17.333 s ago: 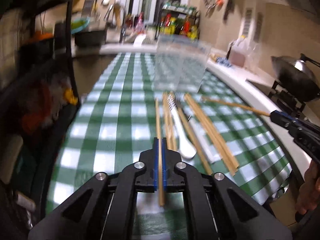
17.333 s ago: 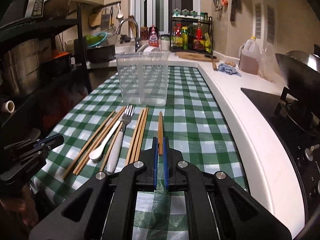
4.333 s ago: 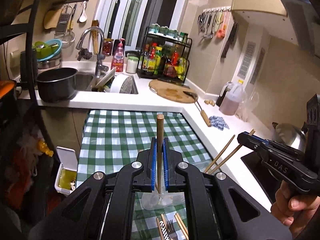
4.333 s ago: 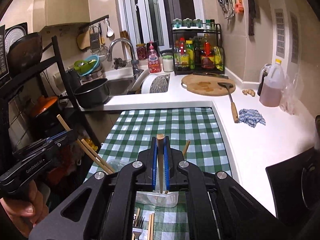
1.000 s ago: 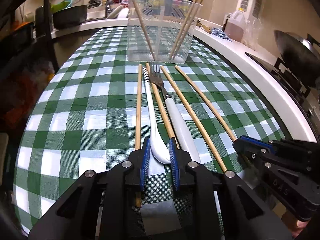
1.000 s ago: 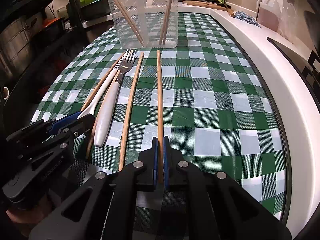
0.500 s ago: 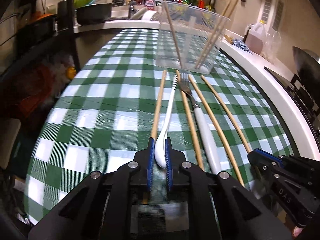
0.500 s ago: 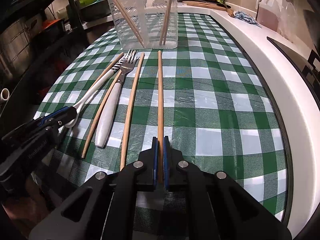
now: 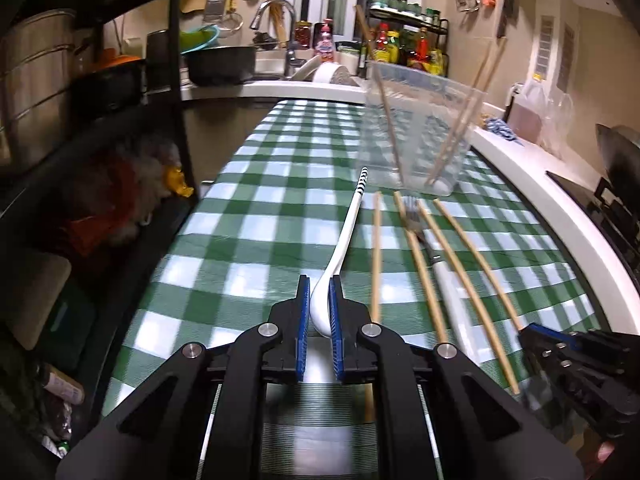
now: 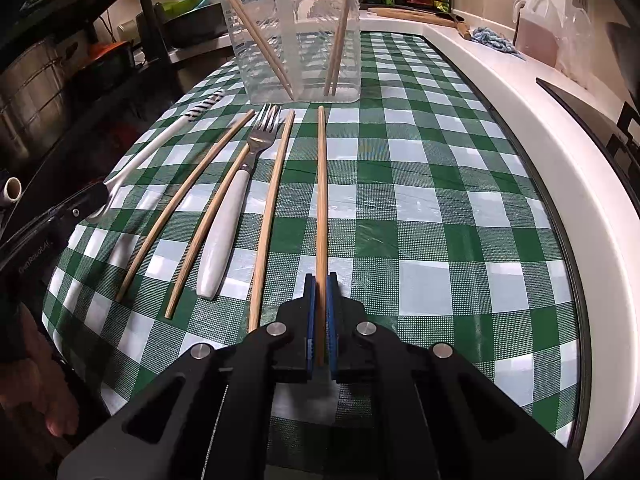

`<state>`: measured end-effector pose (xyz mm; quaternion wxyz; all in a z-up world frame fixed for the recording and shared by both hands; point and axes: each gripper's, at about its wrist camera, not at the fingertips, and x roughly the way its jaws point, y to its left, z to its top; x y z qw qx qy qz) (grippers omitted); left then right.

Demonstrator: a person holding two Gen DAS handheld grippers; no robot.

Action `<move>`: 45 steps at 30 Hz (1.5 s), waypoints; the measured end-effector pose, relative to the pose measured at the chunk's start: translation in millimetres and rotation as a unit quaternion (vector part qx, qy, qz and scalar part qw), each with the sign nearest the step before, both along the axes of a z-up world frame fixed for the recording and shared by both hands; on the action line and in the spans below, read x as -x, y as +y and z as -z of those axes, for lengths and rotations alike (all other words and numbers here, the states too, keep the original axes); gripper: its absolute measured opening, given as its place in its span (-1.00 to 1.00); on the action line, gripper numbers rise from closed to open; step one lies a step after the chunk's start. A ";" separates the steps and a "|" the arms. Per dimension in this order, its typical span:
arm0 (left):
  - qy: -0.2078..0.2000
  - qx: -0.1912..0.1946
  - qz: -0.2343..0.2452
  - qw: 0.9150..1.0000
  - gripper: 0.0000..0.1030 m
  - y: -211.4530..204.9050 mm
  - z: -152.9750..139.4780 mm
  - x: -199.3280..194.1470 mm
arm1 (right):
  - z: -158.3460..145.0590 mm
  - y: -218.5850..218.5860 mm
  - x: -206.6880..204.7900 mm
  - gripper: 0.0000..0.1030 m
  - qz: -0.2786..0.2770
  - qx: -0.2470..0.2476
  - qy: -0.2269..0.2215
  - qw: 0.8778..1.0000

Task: Organize utensils
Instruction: 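Close the left gripper on the white spoon while the right gripper grasps a wooden chopstick, then lift the white spoon and chopstick with both grippers and carry them above the container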

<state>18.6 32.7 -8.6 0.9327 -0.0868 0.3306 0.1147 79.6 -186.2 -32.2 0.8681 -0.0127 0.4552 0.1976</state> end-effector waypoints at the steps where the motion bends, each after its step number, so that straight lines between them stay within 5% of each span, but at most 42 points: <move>1: 0.006 0.002 -0.003 1.000 -0.81 3.6 4.0 -0.9 | 0.3 -0.1 0.1 -0.89 0.000 0.000 0.000 1.000; 10: 0.034 0.025 0.005 0.999 -0.81 15.3 26.8 -3.9 | 0.8 0.0 -0.2 -0.89 0.002 0.001 0.001 1.000; 36: 0.024 -0.014 0.022 0.999 -0.81 3.7 27.9 1.4 | 0.8 -0.1 1.6 -0.90 0.004 0.009 -0.007 1.000; 45: 0.004 -0.042 0.023 0.999 -0.80 0.1 12.6 12.8 | -21.8 -1.1 11.3 -0.90 0.007 0.019 -0.063 0.998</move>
